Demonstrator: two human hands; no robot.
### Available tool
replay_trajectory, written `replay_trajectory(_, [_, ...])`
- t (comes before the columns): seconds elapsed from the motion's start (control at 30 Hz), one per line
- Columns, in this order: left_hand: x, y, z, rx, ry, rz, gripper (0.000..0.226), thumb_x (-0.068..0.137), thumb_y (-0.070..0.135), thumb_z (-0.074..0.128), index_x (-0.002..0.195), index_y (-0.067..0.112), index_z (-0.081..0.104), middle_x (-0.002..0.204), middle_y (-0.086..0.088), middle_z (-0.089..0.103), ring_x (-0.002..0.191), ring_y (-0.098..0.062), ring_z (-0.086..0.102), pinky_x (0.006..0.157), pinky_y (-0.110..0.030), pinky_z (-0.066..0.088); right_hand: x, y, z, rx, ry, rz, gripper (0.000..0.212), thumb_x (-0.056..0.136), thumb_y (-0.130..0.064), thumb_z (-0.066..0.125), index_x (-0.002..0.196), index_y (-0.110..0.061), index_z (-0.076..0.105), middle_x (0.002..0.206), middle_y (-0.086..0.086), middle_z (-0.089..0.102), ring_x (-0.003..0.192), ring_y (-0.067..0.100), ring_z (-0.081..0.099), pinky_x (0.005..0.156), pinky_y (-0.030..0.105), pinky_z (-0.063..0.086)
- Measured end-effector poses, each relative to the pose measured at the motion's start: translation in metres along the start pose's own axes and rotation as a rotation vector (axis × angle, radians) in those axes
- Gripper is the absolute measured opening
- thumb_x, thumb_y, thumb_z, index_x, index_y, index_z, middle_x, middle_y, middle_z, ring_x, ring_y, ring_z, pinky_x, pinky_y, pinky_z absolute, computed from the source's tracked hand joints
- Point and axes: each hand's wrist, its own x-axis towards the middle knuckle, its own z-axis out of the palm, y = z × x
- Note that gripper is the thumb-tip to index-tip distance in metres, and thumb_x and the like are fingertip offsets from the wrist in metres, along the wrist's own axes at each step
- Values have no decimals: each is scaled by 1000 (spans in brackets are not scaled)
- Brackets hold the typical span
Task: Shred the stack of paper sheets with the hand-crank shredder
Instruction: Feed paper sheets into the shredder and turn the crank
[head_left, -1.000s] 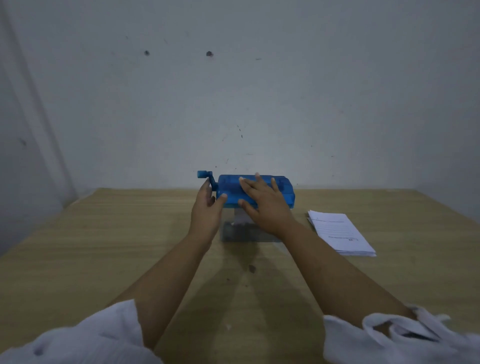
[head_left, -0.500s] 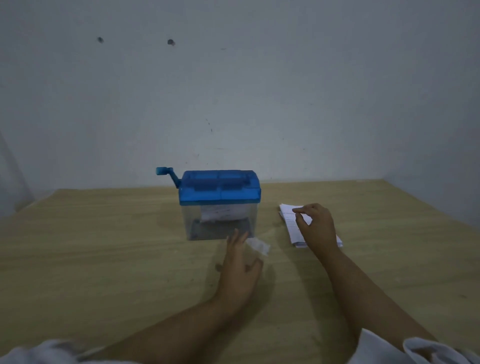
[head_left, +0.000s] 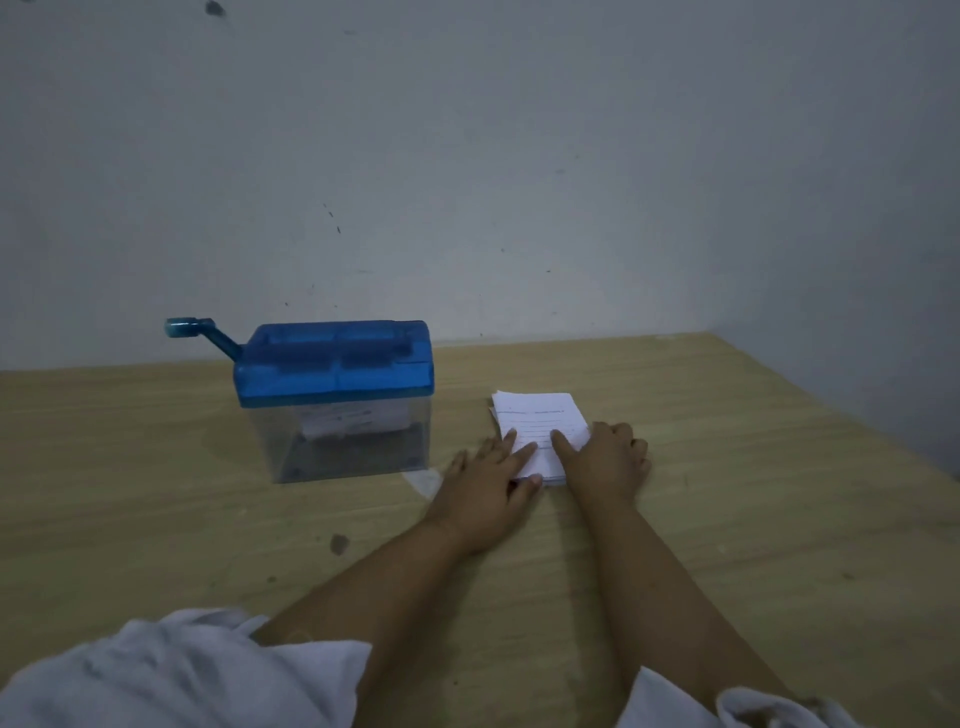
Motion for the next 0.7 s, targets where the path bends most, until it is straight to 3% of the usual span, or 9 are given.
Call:
replay_trajectory(0.13, [0,-1,1,58,-29,5,52,99,48,26,149,35,17,159,6,5,146,-14,0,117,-38,0,3,1,2,137,19,-18,36,88,-36,59,119,-18,61,126,8,48,118,28,40,96,35,28])
replay_trajectory(0.33, [-1,0,2,79,-40,3,51,99,48,26,148,36,18,159,7,6,146,-14,0,117,-37,-2,4,3,0,76,-21,36,50,86,-43,60,125,-13,53,128,11,48,121,29,40,99,37,29])
replay_trajectory(0.47, [0,1,0,85,-42,0,51,99,50,26,148,37,18,158,8,6,146,-13,1,116,-40,-4,7,3,-1,266,20,14,41,86,-29,63,124,-17,55,127,8,50,119,28,42,97,36,30])
replay_trajectory(0.6, [-1,1,1,90,-43,-3,51,99,50,26,148,37,19,158,8,7,146,-13,2,116,-42,-5,5,4,0,502,114,-48,40,81,-7,63,121,-11,58,111,8,59,100,22,54,91,38,42])
replay_trajectory(0.7, [-1,0,1,94,-43,-6,51,99,50,25,148,37,18,158,8,6,146,-13,2,116,-42,-5,2,3,-3,716,139,-27,42,79,5,62,119,-6,58,84,2,60,76,16,56,72,26,48])
